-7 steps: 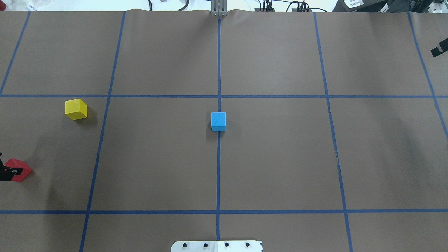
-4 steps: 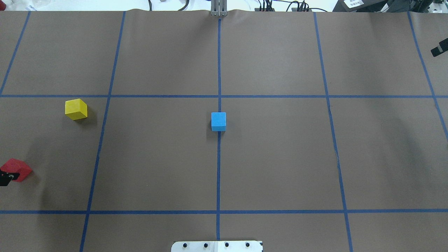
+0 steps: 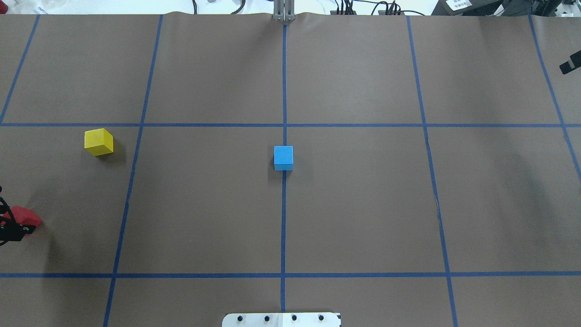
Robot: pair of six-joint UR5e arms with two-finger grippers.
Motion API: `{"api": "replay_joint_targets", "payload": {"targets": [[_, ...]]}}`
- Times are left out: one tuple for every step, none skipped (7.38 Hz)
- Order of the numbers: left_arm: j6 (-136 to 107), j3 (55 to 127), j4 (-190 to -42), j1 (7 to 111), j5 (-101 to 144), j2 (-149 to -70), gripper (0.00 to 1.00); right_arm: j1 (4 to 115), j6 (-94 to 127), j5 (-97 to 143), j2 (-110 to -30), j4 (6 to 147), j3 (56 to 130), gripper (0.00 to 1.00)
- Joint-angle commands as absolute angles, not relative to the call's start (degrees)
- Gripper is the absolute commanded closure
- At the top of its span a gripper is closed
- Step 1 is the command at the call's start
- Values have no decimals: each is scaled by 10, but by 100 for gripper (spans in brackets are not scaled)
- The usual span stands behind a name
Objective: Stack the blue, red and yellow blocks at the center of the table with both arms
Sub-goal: 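Reach the left gripper down to the red cube and grasp it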
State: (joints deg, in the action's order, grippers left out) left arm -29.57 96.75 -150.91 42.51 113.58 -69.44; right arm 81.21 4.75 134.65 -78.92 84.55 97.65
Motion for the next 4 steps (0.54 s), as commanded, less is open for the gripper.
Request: {"api": "replay_joint_targets", "payload": {"targets": [[-295,955,-1509,411,1136,-707,27,812,47,1346,-789,846,976,0],[-294,955,-1509,410,1136,-706,76,812,47,1346,-789,846,976,0],[-294,955,-1510,410,1136,-703,100,812,47,1346,-789,846,976,0],[-295,963,-1515,412,1141,-701,100,812,47,1346,-789,846,976,0]]}}
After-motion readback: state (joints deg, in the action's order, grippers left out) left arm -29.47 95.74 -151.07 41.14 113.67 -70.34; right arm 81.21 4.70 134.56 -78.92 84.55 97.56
